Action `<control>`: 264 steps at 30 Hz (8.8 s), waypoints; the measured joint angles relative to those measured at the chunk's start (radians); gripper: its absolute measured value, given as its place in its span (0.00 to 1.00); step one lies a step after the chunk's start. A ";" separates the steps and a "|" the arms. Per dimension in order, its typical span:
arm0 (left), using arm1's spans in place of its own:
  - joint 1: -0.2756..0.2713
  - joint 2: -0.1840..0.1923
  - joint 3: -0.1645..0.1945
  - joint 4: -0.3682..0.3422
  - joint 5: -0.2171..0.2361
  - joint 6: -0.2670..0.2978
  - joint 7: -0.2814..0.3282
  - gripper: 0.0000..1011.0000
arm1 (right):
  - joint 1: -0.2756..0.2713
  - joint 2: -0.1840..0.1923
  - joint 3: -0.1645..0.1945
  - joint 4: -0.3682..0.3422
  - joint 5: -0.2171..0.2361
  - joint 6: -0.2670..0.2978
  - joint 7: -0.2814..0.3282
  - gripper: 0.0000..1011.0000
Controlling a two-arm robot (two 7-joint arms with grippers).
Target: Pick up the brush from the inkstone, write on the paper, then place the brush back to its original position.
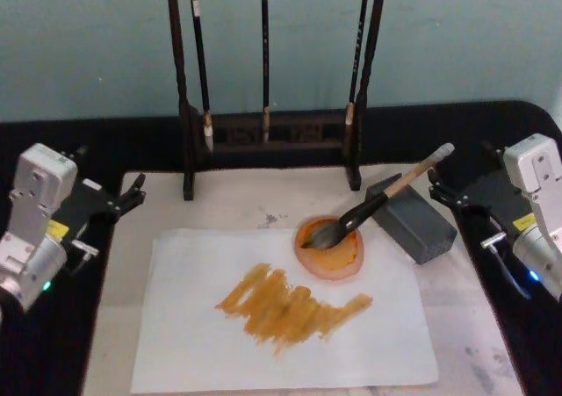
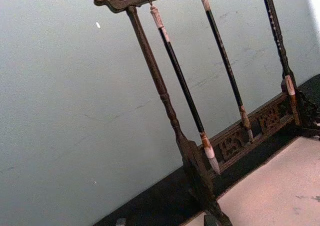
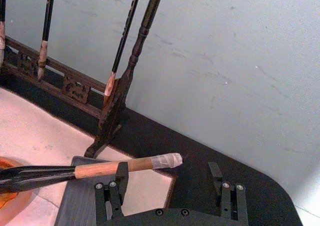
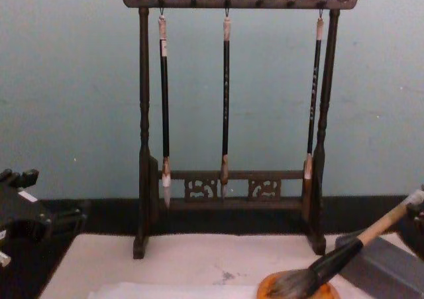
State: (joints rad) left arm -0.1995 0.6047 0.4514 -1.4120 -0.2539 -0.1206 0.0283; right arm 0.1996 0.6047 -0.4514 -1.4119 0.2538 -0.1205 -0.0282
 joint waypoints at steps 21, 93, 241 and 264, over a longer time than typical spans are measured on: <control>0.000 0.000 0.000 0.000 0.000 0.000 0.000 1.00 | 0.000 0.000 0.000 0.000 0.000 0.000 0.000 0.99; 0.000 0.000 0.000 0.000 0.000 0.000 0.000 1.00 | -0.173 0.019 0.174 -0.154 0.288 0.124 0.143 0.99; 0.000 0.000 0.000 0.000 0.000 0.000 0.000 1.00 | 0.085 -0.176 0.203 0.063 1.137 0.424 0.228 0.17; 0.000 0.000 0.000 0.000 0.000 0.000 0.000 1.00 | 0.156 0.000 -0.029 -0.253 0.843 0.349 0.346 0.17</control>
State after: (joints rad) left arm -0.1995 0.6047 0.4514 -1.4120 -0.2539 -0.1206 0.0283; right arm 0.3558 0.6049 -0.4806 -1.6647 1.0966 0.2282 0.3182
